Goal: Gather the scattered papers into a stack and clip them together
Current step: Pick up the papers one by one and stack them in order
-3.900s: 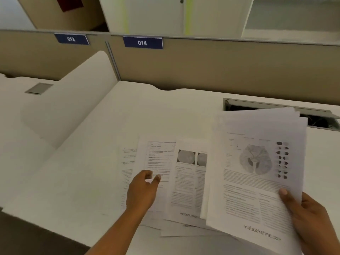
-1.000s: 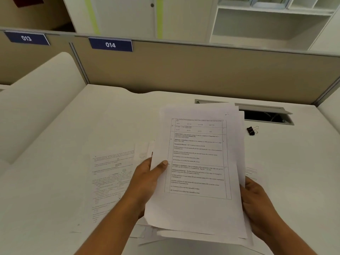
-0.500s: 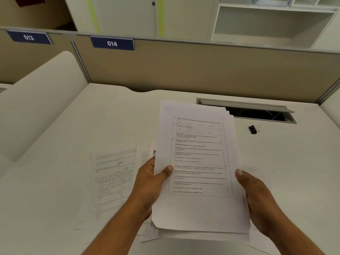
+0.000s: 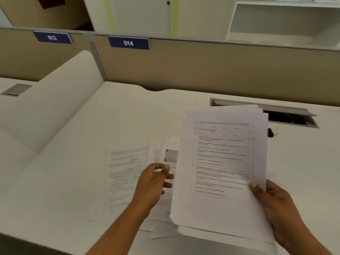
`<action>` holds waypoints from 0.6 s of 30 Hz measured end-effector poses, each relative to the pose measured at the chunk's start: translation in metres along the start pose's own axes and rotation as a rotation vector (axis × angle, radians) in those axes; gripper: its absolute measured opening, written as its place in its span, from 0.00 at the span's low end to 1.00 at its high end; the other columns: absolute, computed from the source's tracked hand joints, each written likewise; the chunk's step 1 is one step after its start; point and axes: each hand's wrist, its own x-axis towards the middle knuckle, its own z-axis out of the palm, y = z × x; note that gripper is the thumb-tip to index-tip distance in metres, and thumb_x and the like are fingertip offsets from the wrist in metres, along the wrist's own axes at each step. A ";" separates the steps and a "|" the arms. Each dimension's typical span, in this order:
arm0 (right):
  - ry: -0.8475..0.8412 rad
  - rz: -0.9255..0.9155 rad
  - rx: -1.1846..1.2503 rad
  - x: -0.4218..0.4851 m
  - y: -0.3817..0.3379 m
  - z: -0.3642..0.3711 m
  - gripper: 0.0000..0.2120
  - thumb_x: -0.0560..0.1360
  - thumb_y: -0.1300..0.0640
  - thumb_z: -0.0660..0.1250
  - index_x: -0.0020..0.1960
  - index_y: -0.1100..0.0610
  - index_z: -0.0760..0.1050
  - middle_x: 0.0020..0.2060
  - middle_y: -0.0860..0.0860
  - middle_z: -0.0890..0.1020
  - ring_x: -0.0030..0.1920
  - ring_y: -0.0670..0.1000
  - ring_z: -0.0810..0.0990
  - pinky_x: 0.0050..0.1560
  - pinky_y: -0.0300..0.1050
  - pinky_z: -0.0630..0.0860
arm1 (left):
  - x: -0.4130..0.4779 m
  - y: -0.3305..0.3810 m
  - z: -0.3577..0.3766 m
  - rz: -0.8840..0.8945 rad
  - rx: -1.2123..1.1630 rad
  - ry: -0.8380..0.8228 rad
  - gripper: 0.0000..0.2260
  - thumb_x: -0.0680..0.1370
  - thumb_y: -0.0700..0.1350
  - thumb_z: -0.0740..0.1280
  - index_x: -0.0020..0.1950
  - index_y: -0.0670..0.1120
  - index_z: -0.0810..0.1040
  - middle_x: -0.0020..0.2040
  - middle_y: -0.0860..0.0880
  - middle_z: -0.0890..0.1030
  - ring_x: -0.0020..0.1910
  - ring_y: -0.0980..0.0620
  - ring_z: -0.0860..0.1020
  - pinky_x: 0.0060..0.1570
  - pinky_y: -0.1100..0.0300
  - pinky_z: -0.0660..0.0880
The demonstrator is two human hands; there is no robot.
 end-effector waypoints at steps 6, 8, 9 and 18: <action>0.070 -0.009 -0.133 0.006 0.006 -0.014 0.09 0.74 0.47 0.71 0.47 0.53 0.83 0.40 0.46 0.88 0.43 0.57 0.84 0.40 0.51 0.81 | 0.009 -0.063 -0.053 -0.168 0.319 0.365 0.21 0.79 0.56 0.68 0.68 0.47 0.72 0.56 0.51 0.81 0.54 0.49 0.79 0.56 0.53 0.77; 0.090 0.003 -0.219 0.020 0.026 -0.035 0.24 0.62 0.31 0.73 0.51 0.44 0.84 0.42 0.44 0.88 0.46 0.57 0.87 0.39 0.63 0.82 | 0.003 -0.078 -0.065 -0.208 0.342 0.440 0.24 0.78 0.56 0.69 0.70 0.46 0.71 0.61 0.48 0.80 0.57 0.48 0.79 0.55 0.53 0.76; 0.086 0.003 -0.254 0.041 0.054 -0.057 0.30 0.56 0.25 0.73 0.52 0.40 0.83 0.43 0.42 0.88 0.47 0.55 0.87 0.40 0.66 0.80 | 0.000 -0.086 -0.071 -0.229 0.349 0.474 0.25 0.78 0.56 0.70 0.70 0.46 0.71 0.63 0.47 0.79 0.59 0.47 0.79 0.57 0.52 0.76; 0.083 0.048 -0.252 0.080 0.102 -0.069 0.35 0.52 0.20 0.71 0.53 0.38 0.82 0.41 0.36 0.87 0.44 0.43 0.86 0.43 0.54 0.80 | -0.015 -0.113 -0.077 -0.298 0.705 0.484 0.37 0.70 0.68 0.70 0.70 0.47 0.68 0.65 0.47 0.72 0.64 0.46 0.73 0.56 0.49 0.77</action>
